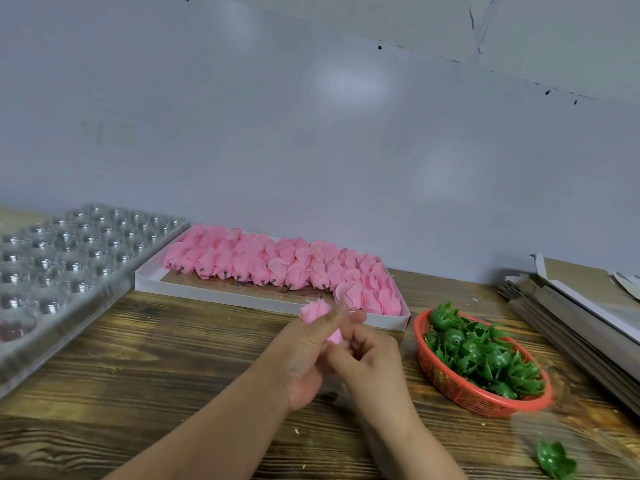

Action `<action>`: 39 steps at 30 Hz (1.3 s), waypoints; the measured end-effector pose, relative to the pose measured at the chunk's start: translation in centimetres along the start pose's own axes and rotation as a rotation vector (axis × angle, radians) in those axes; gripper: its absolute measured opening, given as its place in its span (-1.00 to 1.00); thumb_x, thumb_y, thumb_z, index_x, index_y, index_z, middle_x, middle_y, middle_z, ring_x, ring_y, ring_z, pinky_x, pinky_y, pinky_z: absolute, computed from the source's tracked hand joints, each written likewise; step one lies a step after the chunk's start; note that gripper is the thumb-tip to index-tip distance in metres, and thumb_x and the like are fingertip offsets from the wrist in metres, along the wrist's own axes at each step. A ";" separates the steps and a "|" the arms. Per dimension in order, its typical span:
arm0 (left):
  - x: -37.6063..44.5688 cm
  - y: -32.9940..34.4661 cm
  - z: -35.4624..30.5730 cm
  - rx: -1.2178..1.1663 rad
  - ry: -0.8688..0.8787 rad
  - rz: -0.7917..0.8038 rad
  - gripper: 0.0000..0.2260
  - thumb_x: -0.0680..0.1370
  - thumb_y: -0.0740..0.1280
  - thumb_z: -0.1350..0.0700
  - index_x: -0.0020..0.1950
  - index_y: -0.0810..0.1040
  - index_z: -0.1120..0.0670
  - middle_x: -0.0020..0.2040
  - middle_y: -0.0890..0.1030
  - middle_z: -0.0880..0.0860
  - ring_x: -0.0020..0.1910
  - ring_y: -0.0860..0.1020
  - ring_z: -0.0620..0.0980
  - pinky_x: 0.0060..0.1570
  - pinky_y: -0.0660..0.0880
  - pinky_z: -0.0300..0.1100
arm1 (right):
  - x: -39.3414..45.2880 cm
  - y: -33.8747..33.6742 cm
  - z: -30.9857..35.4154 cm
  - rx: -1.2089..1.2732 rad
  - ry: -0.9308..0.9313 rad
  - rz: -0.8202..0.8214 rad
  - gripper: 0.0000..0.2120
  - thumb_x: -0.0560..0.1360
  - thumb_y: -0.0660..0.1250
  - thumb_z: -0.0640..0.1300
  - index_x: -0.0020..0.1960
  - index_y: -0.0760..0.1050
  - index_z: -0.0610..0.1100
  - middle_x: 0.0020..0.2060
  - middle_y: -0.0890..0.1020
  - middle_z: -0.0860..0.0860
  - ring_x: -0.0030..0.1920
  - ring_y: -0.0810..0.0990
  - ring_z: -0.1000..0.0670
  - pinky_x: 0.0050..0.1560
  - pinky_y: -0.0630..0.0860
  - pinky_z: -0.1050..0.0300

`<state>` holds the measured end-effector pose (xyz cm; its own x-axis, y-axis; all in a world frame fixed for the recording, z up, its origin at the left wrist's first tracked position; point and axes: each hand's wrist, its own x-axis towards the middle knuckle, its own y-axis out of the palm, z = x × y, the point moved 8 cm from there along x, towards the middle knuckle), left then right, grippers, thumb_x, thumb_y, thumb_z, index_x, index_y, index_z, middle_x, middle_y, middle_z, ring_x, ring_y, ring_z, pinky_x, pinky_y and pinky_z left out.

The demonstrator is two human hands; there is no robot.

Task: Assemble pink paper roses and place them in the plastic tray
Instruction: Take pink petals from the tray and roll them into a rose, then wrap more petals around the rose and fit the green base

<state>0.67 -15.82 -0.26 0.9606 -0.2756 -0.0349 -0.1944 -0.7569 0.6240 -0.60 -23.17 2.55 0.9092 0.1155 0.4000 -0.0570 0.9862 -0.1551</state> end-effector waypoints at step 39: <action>-0.1 -1.1 0.9 0.238 -0.037 -0.109 -0.64 0.35 0.36 -0.19 -0.30 0.52 0.12 -0.36 0.62 0.08 -0.20 0.69 0.05 -0.05 0.59 -0.06 | 2.5 -14.1 -2.3 -1.153 0.508 -0.044 -0.83 0.40 0.29 -0.21 -0.24 0.61 0.01 -0.32 0.60 0.05 -0.20 0.57 -0.04 -0.23 0.46 0.15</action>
<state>0.59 -15.50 -1.66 0.9716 -0.2024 -0.1230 -0.1351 -0.9001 0.4141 3.40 -37.09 3.67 0.9713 -0.2262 0.0731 0.1371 0.2820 -0.9496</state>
